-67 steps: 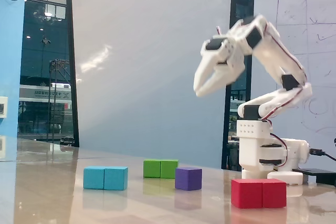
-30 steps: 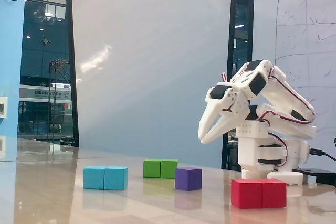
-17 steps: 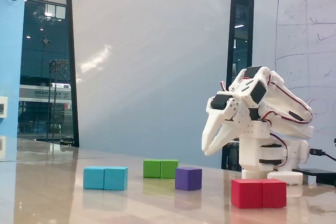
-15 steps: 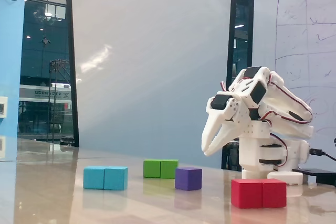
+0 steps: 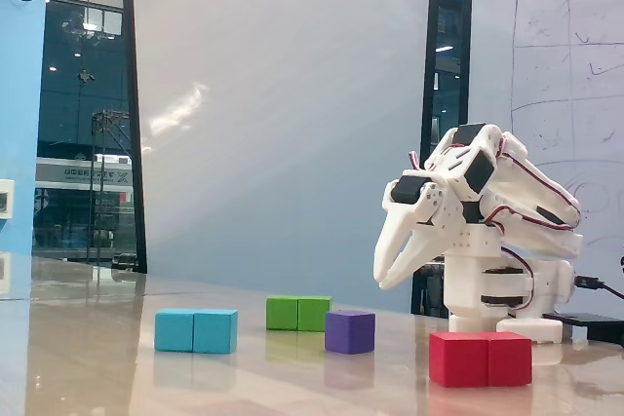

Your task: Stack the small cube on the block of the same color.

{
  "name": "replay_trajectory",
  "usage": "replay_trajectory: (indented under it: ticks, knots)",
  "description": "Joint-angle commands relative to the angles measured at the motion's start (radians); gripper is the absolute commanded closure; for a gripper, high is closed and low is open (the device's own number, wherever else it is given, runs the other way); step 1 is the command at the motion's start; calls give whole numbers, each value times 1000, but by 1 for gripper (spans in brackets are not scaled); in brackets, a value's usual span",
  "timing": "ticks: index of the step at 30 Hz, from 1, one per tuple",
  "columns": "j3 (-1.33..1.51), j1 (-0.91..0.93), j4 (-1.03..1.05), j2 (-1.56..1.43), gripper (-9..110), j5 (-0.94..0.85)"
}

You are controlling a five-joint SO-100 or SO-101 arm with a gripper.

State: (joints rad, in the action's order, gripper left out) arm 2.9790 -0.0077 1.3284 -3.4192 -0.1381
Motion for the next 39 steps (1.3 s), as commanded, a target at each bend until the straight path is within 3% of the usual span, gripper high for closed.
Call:
replay_trajectory:
  ticks: [1, 9, 39]
  knots:
    - [5, 11, -9, -34, 101, 2]
    - [71, 74, -23, -34, 101, 2]
    - [71, 18, -23, -32, 101, -12]
